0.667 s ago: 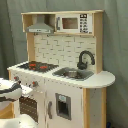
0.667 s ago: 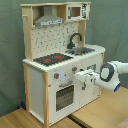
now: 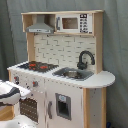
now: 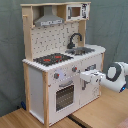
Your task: Play with the kitchen
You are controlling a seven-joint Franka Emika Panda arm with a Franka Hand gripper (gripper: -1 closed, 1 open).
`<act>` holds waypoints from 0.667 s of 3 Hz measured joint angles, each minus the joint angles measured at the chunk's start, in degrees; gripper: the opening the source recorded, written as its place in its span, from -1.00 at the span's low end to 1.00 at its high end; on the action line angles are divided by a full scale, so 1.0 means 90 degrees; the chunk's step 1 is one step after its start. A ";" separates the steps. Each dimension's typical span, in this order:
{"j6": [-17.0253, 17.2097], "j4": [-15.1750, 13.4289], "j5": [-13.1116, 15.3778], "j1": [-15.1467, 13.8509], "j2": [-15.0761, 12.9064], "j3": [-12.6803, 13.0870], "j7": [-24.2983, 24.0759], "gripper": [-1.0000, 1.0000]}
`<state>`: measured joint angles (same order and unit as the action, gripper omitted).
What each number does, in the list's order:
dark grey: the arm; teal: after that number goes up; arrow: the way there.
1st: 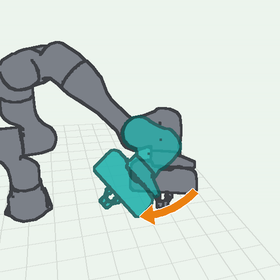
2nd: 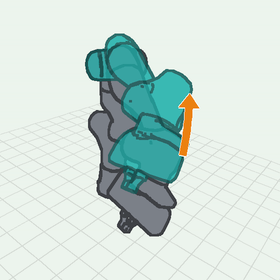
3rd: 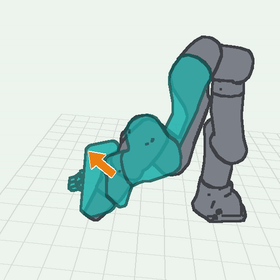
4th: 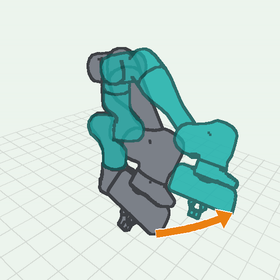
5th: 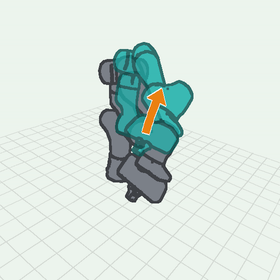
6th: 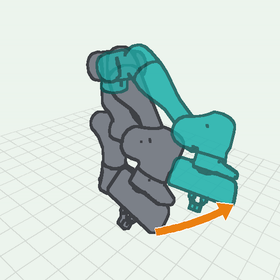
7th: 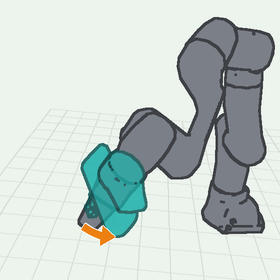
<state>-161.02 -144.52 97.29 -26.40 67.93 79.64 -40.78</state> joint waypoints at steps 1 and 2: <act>0.0077 -0.0198 -0.0405 0.0285 0.0022 -0.0070 0.0349 1.00; 0.0254 -0.0380 -0.0969 0.0615 0.0035 -0.0129 0.0832 1.00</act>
<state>-158.74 -147.94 88.57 -20.87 68.25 78.47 -33.30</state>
